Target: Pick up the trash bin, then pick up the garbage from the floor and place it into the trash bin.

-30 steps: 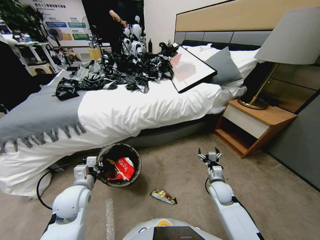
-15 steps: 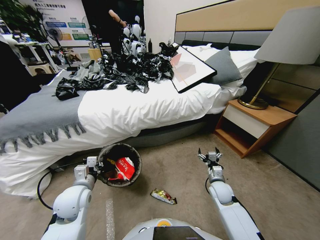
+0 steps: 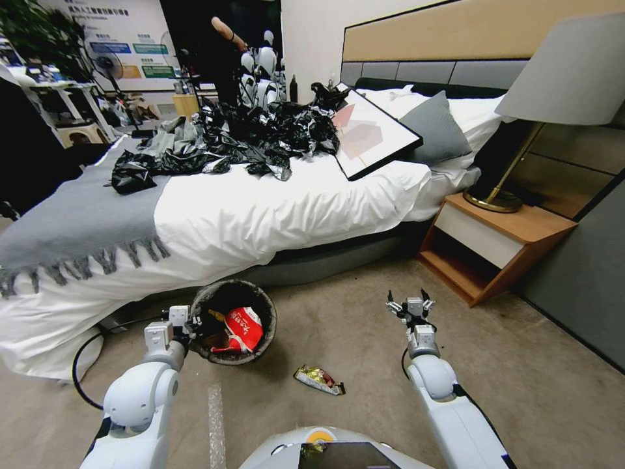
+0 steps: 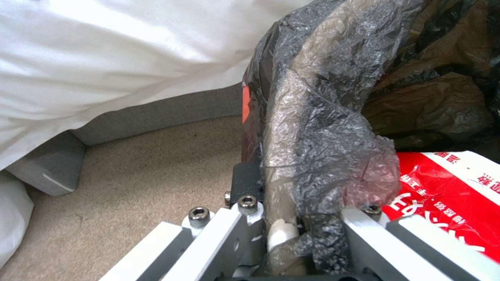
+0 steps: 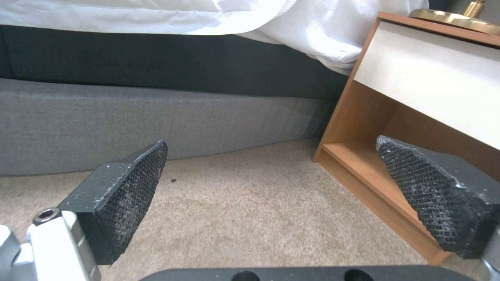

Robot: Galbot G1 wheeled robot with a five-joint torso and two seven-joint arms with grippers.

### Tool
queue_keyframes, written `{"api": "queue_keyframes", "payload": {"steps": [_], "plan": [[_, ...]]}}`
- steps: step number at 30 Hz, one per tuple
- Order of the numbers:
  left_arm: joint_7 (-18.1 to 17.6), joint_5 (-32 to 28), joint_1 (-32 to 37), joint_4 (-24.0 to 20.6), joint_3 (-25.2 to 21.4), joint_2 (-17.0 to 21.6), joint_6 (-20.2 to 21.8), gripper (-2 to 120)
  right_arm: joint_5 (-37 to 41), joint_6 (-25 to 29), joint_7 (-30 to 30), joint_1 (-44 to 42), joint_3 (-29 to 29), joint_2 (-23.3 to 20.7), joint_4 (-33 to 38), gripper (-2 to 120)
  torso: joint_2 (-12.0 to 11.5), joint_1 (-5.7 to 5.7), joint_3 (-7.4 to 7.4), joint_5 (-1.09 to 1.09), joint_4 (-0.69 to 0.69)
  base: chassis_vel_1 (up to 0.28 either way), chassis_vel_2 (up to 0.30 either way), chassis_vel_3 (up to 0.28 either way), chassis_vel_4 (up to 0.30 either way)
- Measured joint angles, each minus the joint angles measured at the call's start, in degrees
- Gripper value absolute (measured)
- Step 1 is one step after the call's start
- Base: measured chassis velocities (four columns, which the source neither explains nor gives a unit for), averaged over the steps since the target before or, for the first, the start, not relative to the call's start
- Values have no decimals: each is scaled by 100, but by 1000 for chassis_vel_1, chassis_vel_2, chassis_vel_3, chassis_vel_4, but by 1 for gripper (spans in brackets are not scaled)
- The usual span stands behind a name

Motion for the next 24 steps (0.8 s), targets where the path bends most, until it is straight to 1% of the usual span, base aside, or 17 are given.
{"api": "queue_keyframes", "payload": {"steps": [9,16,24], "plan": [[5,2,-16,17,9,7,0,0,-34,-16,-12,-30,13,-12,4,100,0,0,0,0,0,22,-26,-28,21],[11,3,0,15,0,21,0,0,-34,-20,2,-10,10,-12,-9,100,0,0,0,0,0,75,-61,-59,61],[13,6,0,8,2,23,0,0,30,93,13,76,-5,-74,-34,100,0,0,-1,1,-1,21,-19,-24,17]]}}
